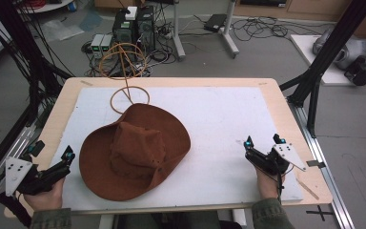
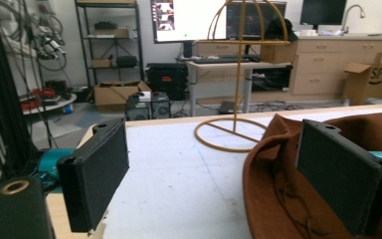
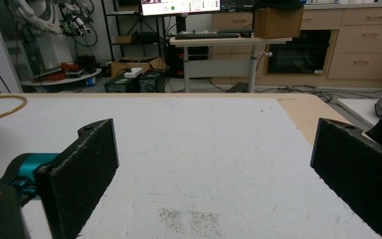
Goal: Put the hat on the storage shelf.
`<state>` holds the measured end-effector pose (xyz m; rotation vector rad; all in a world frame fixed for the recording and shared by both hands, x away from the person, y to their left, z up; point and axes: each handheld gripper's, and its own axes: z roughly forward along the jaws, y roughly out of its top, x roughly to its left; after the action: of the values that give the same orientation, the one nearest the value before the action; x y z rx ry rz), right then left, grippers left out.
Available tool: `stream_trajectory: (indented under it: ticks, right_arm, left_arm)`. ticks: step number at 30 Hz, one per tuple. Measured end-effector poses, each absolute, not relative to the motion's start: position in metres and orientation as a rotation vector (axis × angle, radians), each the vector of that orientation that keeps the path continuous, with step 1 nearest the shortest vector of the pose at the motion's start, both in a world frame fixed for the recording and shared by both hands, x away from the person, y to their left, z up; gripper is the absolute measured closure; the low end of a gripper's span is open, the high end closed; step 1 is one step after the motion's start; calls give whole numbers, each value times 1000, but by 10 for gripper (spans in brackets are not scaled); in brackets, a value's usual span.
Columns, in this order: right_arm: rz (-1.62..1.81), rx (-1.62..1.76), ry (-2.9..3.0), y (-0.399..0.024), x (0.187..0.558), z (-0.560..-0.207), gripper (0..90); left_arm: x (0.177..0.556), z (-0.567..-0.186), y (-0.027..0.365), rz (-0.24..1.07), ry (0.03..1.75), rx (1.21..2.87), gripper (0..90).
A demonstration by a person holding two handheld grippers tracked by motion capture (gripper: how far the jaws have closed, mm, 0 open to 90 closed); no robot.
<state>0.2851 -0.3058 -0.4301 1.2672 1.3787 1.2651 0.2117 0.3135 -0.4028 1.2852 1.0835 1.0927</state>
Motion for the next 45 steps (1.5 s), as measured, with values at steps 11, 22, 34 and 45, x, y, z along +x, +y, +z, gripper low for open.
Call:
stream_trajectory:
  ticks: [11,22,34,45]
  right_arm:
    - [1266,1276,1384,-305,285,-430,39]
    - [1263,1265,1392,-304,286,-431,39]
    - [1259,1253,1401,-304,286,-431,39]
    - [1267,1260,1415,-302,286,-432,39]
  left_arm:
    - [217,-391,297,990,1023,1398,140]
    - [223,-384,272,897,941,1492,141]
    - [236,-387,247,766,903,1654,140]
    - [249,-395,237,635,920,1758,152]
